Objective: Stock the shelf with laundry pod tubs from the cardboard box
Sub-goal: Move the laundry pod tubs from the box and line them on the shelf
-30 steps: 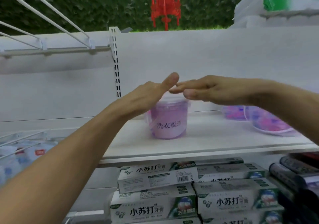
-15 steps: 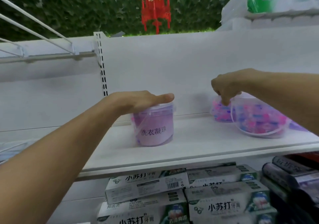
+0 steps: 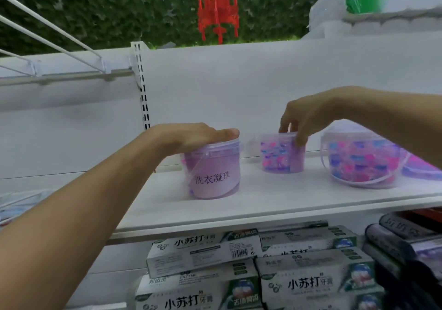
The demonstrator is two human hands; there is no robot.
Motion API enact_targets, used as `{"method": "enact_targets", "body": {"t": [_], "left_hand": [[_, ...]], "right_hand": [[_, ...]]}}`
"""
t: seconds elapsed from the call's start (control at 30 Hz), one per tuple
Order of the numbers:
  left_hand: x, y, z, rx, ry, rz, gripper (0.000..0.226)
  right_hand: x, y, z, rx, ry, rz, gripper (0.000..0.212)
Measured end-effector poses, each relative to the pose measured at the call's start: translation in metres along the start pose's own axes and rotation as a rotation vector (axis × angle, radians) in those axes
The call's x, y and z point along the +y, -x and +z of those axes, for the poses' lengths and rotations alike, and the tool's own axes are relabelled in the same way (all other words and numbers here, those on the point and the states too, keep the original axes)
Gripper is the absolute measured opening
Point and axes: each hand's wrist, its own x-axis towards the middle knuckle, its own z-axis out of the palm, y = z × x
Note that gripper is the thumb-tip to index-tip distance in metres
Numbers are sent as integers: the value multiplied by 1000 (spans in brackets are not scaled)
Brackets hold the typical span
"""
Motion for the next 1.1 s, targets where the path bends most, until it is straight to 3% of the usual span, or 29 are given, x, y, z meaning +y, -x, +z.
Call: {"method": "enact_targets", "body": {"t": [0.07,0.13,0.23,0.3,0.53,0.67,0.83,0.97,1.03,1.1], "left_hand": [[0,0,0,4,-8,1,83],[0,0,0,1,-18,6,83],[0,1,0,1,-15,8,85],[0,0,0,6,-5,13,78],[0,-1,0,2,31,-8,68],[0,-1,-2,2,24,38,48],[1,1,-6,-17,-43,46,64],[2,3,-8,-18,-38,96,64],[3,5,-8,36,18,98,62],[4,11,-9,182,20,135,56]], "right_hand": [[-4,-2,5,214,-9,-56,28],[-8,-1,5,307,-118,-82,33],[-1,3,3,160,-267,-89,29],[1,9,5,85,-198,-94,32],[-18,-5,21,294,-174,-107,37],[-30,-27,34,343,-242,-114,36],[-35,-32,41,356,-310,-129,35],[-32,-24,38,224,-229,-132,41],[-29,-10,35,200,-216,-131,58],[-22,15,26,245,-257,-158,60]]}}
